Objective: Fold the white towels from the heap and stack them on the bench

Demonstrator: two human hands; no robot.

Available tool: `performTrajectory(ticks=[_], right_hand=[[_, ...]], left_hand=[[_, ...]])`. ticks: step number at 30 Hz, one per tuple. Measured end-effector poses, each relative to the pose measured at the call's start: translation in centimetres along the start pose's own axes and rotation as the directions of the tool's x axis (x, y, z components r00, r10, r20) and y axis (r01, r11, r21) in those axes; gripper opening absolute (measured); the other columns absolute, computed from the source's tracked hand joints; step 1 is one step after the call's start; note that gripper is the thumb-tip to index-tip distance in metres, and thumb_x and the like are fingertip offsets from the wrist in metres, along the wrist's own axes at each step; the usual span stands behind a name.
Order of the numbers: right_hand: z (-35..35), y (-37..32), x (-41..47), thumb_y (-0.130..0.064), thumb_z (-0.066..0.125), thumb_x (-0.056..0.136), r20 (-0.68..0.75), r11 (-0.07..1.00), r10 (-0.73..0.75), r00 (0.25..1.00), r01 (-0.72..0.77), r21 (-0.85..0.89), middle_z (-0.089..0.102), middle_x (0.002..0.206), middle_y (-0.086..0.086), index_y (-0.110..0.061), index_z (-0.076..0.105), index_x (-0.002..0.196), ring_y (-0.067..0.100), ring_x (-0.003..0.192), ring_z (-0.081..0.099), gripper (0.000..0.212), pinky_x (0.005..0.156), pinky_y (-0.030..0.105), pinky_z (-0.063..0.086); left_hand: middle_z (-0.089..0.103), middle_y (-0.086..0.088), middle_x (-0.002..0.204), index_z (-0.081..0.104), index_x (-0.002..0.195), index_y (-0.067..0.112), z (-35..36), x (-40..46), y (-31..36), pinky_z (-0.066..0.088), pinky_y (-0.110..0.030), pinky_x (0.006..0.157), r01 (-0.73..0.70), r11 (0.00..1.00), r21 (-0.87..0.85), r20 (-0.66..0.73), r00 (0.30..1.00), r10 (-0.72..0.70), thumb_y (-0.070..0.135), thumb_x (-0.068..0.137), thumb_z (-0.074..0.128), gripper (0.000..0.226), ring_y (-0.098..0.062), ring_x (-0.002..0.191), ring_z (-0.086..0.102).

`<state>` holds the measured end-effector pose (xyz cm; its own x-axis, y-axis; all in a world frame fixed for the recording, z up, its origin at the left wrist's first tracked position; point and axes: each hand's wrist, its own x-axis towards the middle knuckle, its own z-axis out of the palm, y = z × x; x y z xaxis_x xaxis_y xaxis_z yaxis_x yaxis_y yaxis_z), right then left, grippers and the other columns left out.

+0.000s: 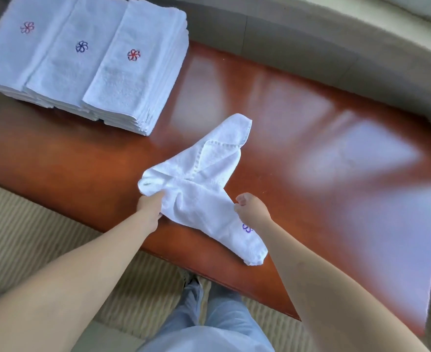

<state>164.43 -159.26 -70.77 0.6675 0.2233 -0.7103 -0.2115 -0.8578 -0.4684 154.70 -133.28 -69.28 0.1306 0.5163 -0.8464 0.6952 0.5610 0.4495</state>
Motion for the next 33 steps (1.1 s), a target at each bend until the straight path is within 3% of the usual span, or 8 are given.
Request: performTrajectory(ticks=[2,8,11,14,19,25,30,33], right_hand=[[1.0,-1.4,1.8,-0.035,0.054,0.099,-0.019,0.999,-0.051,0.999,0.051,-0.007,0.065,0.121,-0.007,-0.021,0.051,0.141,0.016,0.095,0.065,0.044,0.069,0.030,0.052],[3.1,-4.0,4.7,-0.041,0.055,0.094,-0.039,0.978,0.151,0.988,-0.143,0.154,0.073,0.085,-0.005,-0.025,0.051,0.133,0.018,0.076,0.072,0.042,0.070,0.034,0.059],[3.6,-5.1,5.9,-0.025,0.060,0.087,-0.033,0.995,0.029,0.999,-0.032,-0.096,0.071,0.085,0.001,-0.018,0.064,0.104,0.018,0.063,0.062,0.019,0.056,0.028,0.044],[4.5,-6.0,6.2,-0.012,0.061,0.083,0.051,0.958,-0.043,0.998,0.056,-0.280,0.069,0.099,0.005,-0.015,0.068,0.097,0.020,0.070,0.060,0.016,0.057,0.028,0.043],[5.6,-5.4,5.2,-0.028,0.061,0.096,-0.005,0.884,-0.101,0.995,0.087,-0.459,0.058,0.109,-0.002,-0.019,0.070,0.101,0.023,0.084,0.063,0.014,0.062,0.032,0.051],[-1.1,-2.9,2.9,-0.015,0.053,0.080,-0.315,0.982,0.015,0.949,-0.074,-0.176,0.062,0.107,0.013,-0.015,0.072,0.091,0.037,0.090,0.065,0.022,0.077,0.035,0.052],[-9.3,2.3,-1.4,-0.010,0.044,0.057,-0.521,0.985,0.168,0.837,-0.158,0.063,0.049,0.060,0.015,0.000,0.057,0.065,0.029,0.053,0.040,0.018,0.052,0.028,0.041],[-10.3,5.4,-3.6,-0.011,0.045,0.058,-0.487,0.964,0.264,0.832,-0.241,0.110,0.043,0.050,0.004,-0.010,0.048,0.057,0.026,0.048,0.038,0.004,0.050,0.024,0.035]], left_hand=[[0.072,-0.001,0.104,0.067,0.107,0.019,-0.5,0.3,-0.3,0.056,-0.034,0.098,0.011,1.000,-0.010,0.003,1.000,-0.011,0.031,0.089,0.076,0.023,-0.018,0.097,0.069],[0.074,-0.004,0.110,0.068,0.117,0.017,-4.1,1.8,-1.7,0.058,-0.028,0.078,0.033,0.999,-0.034,-0.018,0.999,-0.034,0.020,0.094,0.067,0.024,-0.020,0.100,0.070],[0.073,-0.006,0.107,0.068,0.108,0.018,-5.9,2.8,-2.3,0.057,-0.027,0.070,0.019,0.999,0.041,-0.058,0.998,-0.016,0.015,0.095,0.059,0.016,-0.020,0.095,0.069],[0.073,-0.005,0.110,0.069,0.104,0.021,-6.9,3.4,-2.8,0.060,-0.031,0.080,0.007,0.997,0.073,-0.050,0.999,-0.003,0.016,0.094,0.058,0.015,-0.022,0.101,0.070],[0.075,-0.010,0.111,0.071,0.103,0.017,-7.0,3.7,-3.0,0.060,-0.041,0.093,-0.036,0.988,0.147,-0.014,0.999,0.039,0.018,0.093,0.059,0.016,-0.026,0.104,0.072],[0.074,-0.011,0.108,0.070,0.102,0.012,-6.6,3.4,-0.5,0.058,-0.043,0.098,-0.063,0.988,0.139,-0.029,0.997,0.068,0.023,0.093,0.064,0.015,-0.027,0.098,0.073],[0.069,-0.003,0.111,0.065,0.126,0.021,-4.6,2.1,1.8,0.059,-0.039,0.094,-0.185,0.974,0.129,0.055,0.982,0.179,0.030,0.095,0.064,0.033,-0.021,0.097,0.069],[0.070,-0.003,0.106,0.067,0.115,0.026,-1.8,1.0,2.2,0.059,-0.043,0.096,-0.280,0.944,0.173,0.141,0.956,0.258,0.031,0.095,0.062,0.021,-0.021,0.092,0.068]])
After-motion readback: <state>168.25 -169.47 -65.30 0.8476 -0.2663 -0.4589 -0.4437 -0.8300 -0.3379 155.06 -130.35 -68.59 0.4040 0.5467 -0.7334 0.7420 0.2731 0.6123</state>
